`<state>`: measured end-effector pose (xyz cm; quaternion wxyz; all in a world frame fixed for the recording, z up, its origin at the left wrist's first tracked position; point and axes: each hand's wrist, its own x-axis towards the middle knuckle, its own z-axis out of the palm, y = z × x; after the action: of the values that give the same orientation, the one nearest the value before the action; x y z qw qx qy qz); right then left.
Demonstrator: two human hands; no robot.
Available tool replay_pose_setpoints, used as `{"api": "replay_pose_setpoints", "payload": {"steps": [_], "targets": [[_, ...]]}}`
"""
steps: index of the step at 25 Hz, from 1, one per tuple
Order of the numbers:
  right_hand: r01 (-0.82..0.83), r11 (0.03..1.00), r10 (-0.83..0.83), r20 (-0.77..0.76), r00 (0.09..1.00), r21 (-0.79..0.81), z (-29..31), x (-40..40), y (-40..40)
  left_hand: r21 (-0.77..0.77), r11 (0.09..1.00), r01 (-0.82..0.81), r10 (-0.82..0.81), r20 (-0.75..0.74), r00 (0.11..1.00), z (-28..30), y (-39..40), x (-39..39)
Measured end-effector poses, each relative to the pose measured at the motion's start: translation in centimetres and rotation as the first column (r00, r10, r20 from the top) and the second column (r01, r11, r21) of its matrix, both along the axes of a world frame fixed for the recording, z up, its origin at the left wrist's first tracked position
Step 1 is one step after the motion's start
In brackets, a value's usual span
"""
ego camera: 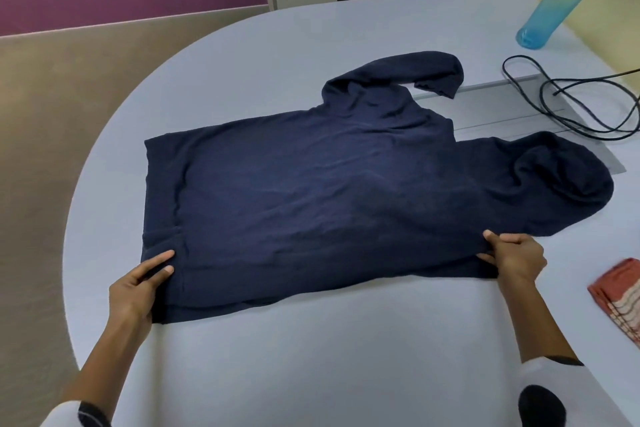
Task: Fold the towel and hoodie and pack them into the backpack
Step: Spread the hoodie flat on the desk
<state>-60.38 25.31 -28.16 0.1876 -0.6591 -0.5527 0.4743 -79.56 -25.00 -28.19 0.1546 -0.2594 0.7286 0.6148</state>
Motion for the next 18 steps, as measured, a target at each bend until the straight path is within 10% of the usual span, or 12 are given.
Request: {"api": "replay_pose_setpoints", "payload": {"steps": [3, 7, 12, 15, 18], "targets": [[-0.178, 0.969, 0.120, 0.305, 0.945, 0.172, 0.3, -0.2, -0.1, -0.036, 0.999, 0.023, -0.025, -0.040, 0.999, 0.1, 0.1, 0.3], [-0.413, 0.759, 0.341, 0.233, 0.911, 0.503, 1.3, -4.3, -3.1, -0.109, 0.990, 0.090, -0.106, -0.157, 0.982, 0.4, 0.1, 0.5], [-0.808, 0.466, 0.597, 0.545, 0.589, 0.361, -1.0, -10.3, -7.3, -0.230, 0.934, 0.275, -0.321, -0.196, 0.926, 0.2, -1.0, 0.9], [-0.763, 0.483, 0.516, 0.565, 0.644, 0.429, -1.7, -10.9, -6.9, -0.186, 0.916, 0.355, -0.384, -0.149, 0.911, 0.5, -1.8, 1.3], [-0.787, 0.412, 0.482, 0.623, 0.616, 0.459, -2.8, -11.1, -6.3, -0.509, 0.733, 0.452, -0.561, -0.078, 0.824, 0.1, -2.0, 0.7]]}}
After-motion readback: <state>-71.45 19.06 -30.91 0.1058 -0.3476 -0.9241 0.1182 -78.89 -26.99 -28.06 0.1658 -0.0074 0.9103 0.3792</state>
